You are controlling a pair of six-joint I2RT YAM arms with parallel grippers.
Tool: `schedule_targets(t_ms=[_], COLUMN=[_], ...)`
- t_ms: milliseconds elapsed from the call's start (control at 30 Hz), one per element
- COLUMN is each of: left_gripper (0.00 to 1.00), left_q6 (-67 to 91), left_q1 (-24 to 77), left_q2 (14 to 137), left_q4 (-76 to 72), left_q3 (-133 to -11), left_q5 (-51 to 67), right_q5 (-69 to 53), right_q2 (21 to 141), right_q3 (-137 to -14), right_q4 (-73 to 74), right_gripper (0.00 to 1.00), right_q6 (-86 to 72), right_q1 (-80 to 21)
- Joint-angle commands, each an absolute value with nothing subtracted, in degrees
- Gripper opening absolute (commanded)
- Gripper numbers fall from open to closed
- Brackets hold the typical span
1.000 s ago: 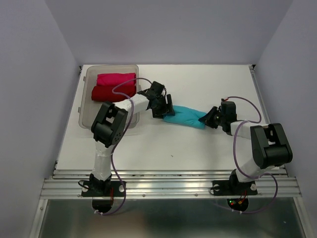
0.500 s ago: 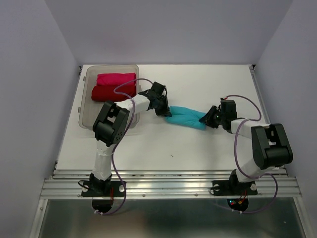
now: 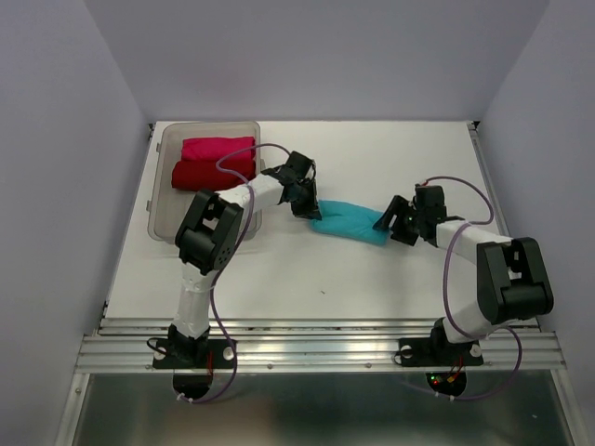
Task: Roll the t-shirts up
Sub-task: Pick up the T-shirt from the center of the board.
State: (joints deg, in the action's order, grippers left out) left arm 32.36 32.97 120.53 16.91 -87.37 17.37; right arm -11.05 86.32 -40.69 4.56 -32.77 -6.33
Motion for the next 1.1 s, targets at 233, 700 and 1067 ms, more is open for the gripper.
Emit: schedule_targets(t_ms=[233,700,1067], left_gripper=[0.00,0.00,0.00], left_q6=[29.3,28.2,26.5], left_q1=[33.1,33.0,29.4], left_q2=[120.7,112.2,101.3], left_q4=[19.9,26.2,33.8], left_q3=[-90.5,-95.7,-101.0], left_q5=[16.4,12.4,6.0], right_q5=[-20.4,-17.7,-15.6], right_q2=[95.1,81.7,80.1], right_q3=[-40.6,-46.5,-59.8], right_q4=[-4.3,5.7,11.1], right_gripper=[0.10,0.01,0.01], right_q6=[-35.8,-34.6,-35.1], right_q1=[-5.9,-5.9,-13.9])
